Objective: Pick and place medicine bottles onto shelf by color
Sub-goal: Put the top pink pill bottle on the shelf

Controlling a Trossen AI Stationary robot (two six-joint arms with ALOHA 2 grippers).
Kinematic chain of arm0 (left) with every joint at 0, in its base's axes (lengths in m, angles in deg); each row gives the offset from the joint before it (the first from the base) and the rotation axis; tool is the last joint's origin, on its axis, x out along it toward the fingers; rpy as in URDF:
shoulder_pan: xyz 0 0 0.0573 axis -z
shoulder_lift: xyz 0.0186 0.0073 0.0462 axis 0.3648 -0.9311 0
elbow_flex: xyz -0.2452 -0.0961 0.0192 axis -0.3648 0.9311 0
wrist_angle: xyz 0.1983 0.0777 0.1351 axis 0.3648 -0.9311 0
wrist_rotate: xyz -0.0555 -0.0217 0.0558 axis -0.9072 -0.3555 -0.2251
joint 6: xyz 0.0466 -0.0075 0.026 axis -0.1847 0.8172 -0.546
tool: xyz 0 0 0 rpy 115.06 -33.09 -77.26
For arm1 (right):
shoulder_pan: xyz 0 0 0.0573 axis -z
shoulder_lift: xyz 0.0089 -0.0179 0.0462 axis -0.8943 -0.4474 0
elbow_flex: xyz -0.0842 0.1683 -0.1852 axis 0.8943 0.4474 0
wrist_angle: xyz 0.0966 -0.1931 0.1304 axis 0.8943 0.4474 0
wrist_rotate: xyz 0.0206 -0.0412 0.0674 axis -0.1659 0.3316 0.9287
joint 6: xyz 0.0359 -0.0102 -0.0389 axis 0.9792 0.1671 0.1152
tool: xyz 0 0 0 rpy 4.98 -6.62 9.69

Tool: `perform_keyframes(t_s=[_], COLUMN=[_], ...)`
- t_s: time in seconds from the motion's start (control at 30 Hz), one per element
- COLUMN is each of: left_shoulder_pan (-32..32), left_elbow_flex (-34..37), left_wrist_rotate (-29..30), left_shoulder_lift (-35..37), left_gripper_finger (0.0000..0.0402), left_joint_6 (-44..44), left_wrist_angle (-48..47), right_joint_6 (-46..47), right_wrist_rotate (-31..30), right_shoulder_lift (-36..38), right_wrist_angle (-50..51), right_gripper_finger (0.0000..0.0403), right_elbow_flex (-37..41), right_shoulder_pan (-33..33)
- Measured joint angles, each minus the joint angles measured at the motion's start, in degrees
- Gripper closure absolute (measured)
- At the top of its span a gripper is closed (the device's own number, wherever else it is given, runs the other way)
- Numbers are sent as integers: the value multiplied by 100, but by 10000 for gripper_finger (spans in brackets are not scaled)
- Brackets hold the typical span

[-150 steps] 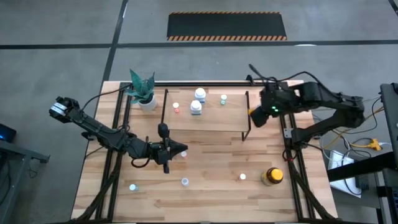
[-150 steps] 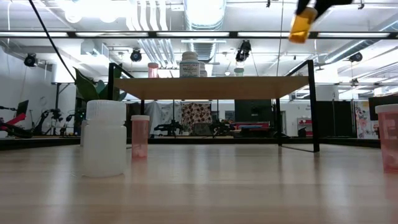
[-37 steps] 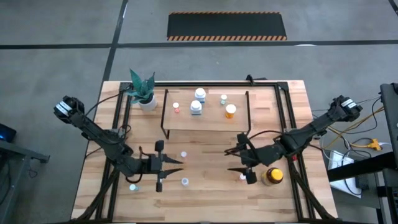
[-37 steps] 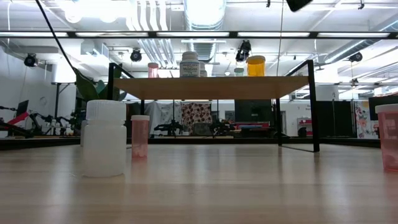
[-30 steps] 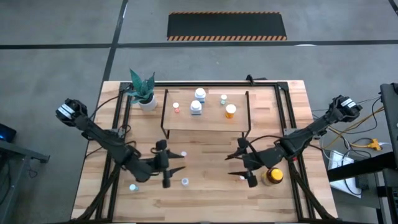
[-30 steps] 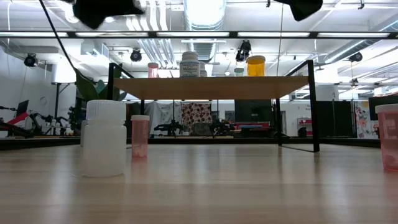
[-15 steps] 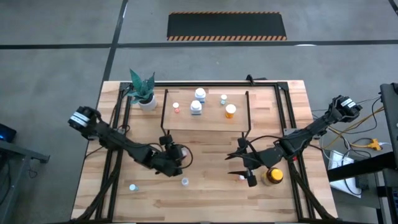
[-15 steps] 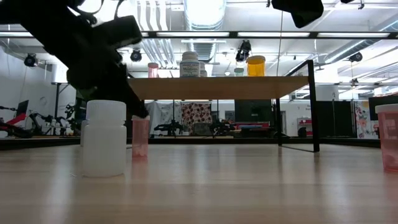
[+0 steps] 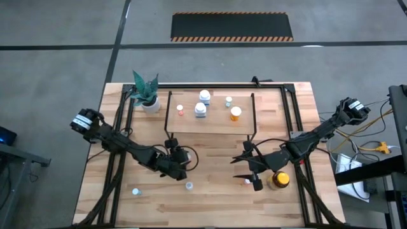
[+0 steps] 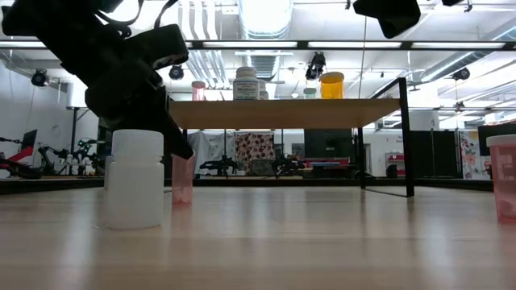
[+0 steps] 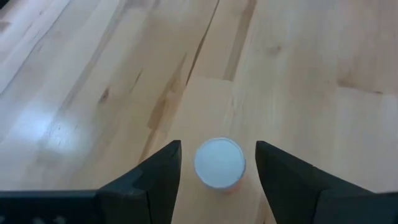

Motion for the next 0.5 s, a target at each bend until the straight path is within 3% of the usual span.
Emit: perform_keyframes(t_s=[0.23, 0.5], left_shoulder_pan=[-11, -11], left_elbow_flex=[9, 11], left_wrist_rotate=[-42, -131], left_shoulder_lift=[2, 2], left_gripper_finger=[216, 277], left_joint_6=[-1, -42], left_wrist_angle=[-18, -17], right_joint_6=[0, 8], right_wrist_rotate=[0, 0], right_shoulder_lift=[-2, -2], right_wrist_angle=[2, 1], right_gripper_finger=[158, 158], right_elbow_flex=[5, 5], right_shoulder_pan=[0, 0])
